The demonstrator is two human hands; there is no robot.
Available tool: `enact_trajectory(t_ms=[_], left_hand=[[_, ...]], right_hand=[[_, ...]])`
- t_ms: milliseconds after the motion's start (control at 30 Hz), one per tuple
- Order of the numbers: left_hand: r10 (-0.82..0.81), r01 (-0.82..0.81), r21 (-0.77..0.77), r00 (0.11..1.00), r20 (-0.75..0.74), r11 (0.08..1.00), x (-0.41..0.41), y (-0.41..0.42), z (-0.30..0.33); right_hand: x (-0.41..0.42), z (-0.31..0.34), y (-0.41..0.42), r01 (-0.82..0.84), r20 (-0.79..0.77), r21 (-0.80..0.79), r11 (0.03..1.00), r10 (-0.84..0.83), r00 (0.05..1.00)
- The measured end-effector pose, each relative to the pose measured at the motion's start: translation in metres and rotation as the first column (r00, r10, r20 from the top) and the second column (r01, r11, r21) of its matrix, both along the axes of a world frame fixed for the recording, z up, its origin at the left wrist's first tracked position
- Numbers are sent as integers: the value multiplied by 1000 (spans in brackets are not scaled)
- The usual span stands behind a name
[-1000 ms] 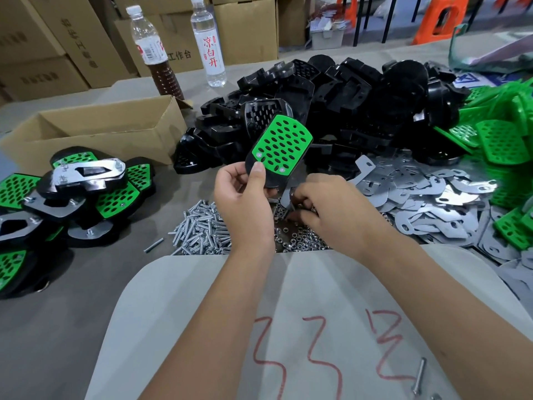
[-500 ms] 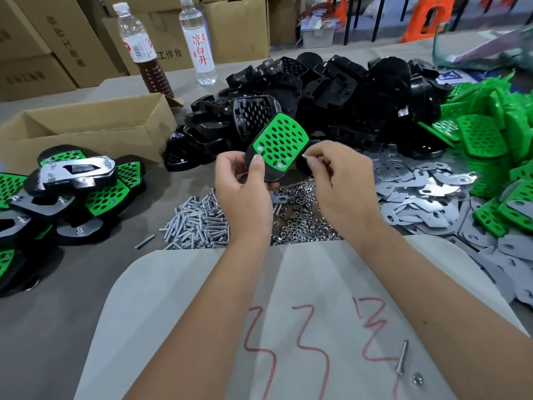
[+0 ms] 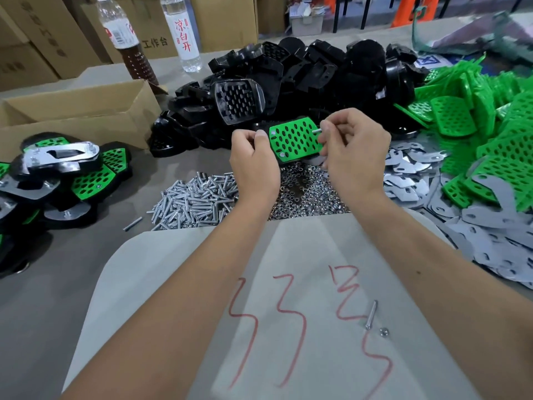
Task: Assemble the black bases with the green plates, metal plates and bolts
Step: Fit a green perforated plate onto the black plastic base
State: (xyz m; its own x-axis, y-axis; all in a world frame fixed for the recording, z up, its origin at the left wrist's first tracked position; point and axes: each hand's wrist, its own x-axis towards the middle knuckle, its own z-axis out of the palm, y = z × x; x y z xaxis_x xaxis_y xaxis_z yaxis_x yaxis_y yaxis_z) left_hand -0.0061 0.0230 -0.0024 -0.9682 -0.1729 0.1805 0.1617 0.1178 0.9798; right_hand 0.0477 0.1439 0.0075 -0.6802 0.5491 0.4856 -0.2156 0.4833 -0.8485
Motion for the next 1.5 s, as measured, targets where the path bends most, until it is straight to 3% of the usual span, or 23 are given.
enact_trajectory(t_ms=[333, 633, 800, 933, 1000, 1067, 1133, 1267, 1367, 1433, 1500], left_hand=[[-19, 18, -12, 999, -34, 1000, 3, 1, -1], [-32, 36, 139, 999, -29, 990, 2, 0, 2], [-70, 53, 225, 995, 68, 973, 2, -2, 5], [-120, 117, 178, 993, 6, 977, 4, 2, 3], [-111, 112, 162, 994, -16, 980, 2, 0, 1], [-102, 98, 209, 995, 7, 973, -1, -3, 0], [-125, 117, 243, 992, 19, 963, -3, -4, -1], [-140, 140, 197, 990, -17, 970, 1, -3, 0], [-113, 128, 104, 984, -138, 986, 6, -3, 2], [-108, 121, 66, 979, -173, 990, 9, -1, 3], [-80, 94, 146, 992, -96, 985, 9, 0, 4]], right_hand=[[-2, -10, 3, 9, 55, 149, 989, -17, 998], [-4, -10, 4, -20, 106, 249, 968, -7, 994], [-1, -7, 5, -56, 122, 359, 931, 13, 992], [0, -6, 3, -55, 177, 495, 867, -38, 983], [2, -6, 1, -78, 190, 427, 901, -5, 982], [4, -5, 4, -149, 196, 152, 977, 118, 973], [6, -5, 11, -211, 184, -46, 976, 216, 959], [5, -6, 12, -192, 208, 56, 980, 177, 962], [3, -12, 7, -197, 149, -247, 949, 238, 960], [3, -13, 6, -195, 116, -309, 931, 240, 964], [3, -10, 6, -251, 61, -362, 898, 292, 955]])
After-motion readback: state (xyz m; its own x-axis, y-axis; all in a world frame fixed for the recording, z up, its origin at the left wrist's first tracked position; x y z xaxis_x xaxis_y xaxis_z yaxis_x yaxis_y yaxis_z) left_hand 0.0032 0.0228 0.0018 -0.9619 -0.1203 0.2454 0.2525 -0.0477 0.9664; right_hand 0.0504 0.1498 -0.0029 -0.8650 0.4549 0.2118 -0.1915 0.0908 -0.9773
